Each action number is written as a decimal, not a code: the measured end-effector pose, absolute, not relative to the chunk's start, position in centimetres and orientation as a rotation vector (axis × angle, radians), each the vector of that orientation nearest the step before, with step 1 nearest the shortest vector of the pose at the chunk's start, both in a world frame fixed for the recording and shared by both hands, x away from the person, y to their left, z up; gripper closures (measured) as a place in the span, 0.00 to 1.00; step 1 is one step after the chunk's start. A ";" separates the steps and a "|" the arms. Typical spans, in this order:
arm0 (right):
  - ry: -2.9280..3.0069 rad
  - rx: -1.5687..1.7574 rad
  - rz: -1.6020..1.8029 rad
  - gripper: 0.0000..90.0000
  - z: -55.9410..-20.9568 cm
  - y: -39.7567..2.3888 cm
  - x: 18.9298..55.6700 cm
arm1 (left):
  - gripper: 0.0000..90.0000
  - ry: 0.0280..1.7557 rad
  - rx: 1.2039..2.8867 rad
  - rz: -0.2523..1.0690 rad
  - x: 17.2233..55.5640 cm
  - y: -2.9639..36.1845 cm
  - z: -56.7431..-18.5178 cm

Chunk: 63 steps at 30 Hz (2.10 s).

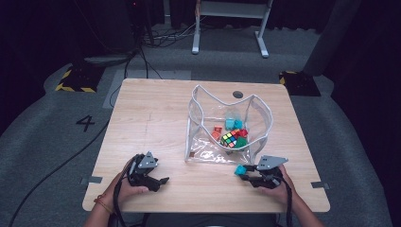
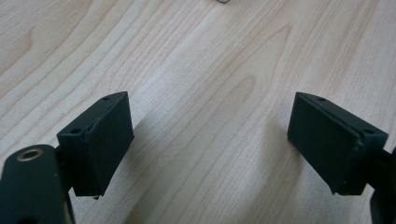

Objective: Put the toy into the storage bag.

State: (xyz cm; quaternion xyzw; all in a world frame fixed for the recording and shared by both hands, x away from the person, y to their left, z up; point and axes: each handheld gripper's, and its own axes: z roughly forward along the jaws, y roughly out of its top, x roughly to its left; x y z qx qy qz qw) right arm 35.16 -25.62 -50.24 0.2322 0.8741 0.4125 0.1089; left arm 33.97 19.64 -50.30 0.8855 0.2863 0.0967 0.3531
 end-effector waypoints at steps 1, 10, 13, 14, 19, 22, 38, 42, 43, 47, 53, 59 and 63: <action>2.571 0.683 1.213 0.66 -50.2 -25.6 35.2 | 0.16 0.740 2.290 0.250 34.0 19.6 -50.3; 2.508 0.804 1.174 0.66 -50.2 -29.6 34.0 | 0.16 0.740 2.290 0.251 34.0 19.6 -50.3; 2.487 0.834 1.170 0.66 -50.2 -30.7 33.5 | 0.16 0.737 2.291 0.252 34.0 19.7 -50.3; 2.483 0.841 1.166 0.66 -50.2 -30.9 33.5 | 0.16 0.737 2.293 0.251 34.0 19.7 -50.3; 2.424 0.901 1.149 0.66 -50.2 -32.3 33.9 | 0.16 0.741 2.293 0.255 34.0 19.6 -50.3; 2.383 0.920 1.161 0.66 -49.7 -33.0 34.0 | 0.16 0.741 2.294 0.255 34.0 19.6 -50.3; 2.252 0.943 1.196 0.66 -45.8 -35.0 37.2 | 0.16 0.741 2.294 0.255 34.0 19.6 -50.3; 2.208 0.952 1.191 0.66 -43.9 -35.6 38.6 | 0.16 0.741 2.294 0.253 34.0 19.6 -50.3; 2.191 0.950 1.194 0.66 -43.1 -35.6 39.0 | 0.16 0.741 2.294 0.253 34.0 19.6 -50.3; 2.164 0.919 1.191 0.66 -40.4 -35.6 40.1 | 0.16 0.737 2.296 0.247 34.1 19.6 -50.3; 2.131 0.898 1.195 0.66 -37.3 -35.6 41.5 | 0.16 0.737 2.294 0.244 34.1 19.6 -50.3; 2.118 0.877 1.194 0.66 -34.6 -35.1 43.2 | 0.15 0.738 2.292 0.252 34.2 19.5 -50.3; 2.108 0.852 1.204 0.66 -33.1 -34.4 43.8 | 0.15 0.740 2.292 0.253 34.2 19.5 -50.3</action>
